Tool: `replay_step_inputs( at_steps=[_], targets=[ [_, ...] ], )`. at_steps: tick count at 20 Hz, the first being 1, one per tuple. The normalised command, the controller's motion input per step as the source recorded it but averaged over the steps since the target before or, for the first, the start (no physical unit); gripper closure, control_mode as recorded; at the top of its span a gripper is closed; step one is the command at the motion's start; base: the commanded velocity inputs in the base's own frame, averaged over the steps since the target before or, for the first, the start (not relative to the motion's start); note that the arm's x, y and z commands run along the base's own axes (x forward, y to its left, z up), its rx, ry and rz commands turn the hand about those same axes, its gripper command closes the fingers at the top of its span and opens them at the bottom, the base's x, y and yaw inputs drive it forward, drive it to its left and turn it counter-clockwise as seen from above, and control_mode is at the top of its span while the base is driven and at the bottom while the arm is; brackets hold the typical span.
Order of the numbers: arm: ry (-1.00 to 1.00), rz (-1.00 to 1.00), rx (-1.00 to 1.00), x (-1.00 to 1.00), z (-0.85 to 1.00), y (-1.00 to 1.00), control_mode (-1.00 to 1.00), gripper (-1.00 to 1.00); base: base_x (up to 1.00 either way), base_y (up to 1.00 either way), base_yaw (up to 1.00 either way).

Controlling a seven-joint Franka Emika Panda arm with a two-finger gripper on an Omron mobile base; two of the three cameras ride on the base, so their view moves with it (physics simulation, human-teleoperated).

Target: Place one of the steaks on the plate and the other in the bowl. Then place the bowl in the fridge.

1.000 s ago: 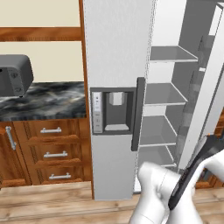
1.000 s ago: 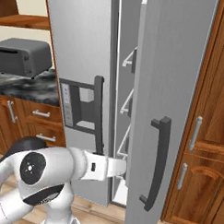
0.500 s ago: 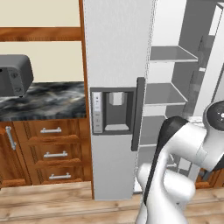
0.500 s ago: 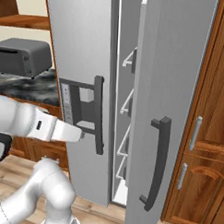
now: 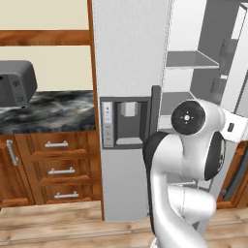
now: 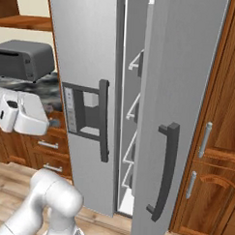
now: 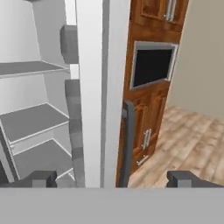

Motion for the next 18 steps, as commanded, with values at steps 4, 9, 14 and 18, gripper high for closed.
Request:
replay_step_inputs(
  at_steps=[4,9,14,18],
  targets=[
    [-0.21,-0.18,-0.03,0.52,-0.34,0.0,-1.0,-1.0,0.0,0.0,0.0],
    [-0.02,-0.07,-0.02,0.4,-0.17,-0.18,-1.0,-1.0,0.0,0.0,0.0],
    [0.0,0.0,-0.03,0.5,-0.01,-0.08,-1.0,-1.0,0.0,0.0,0.0],
    [-0.01,0.0,-0.04,0.77,-0.24,-0.13,-1.0,-1.0,0.0,0.0,0.0]
  ],
)
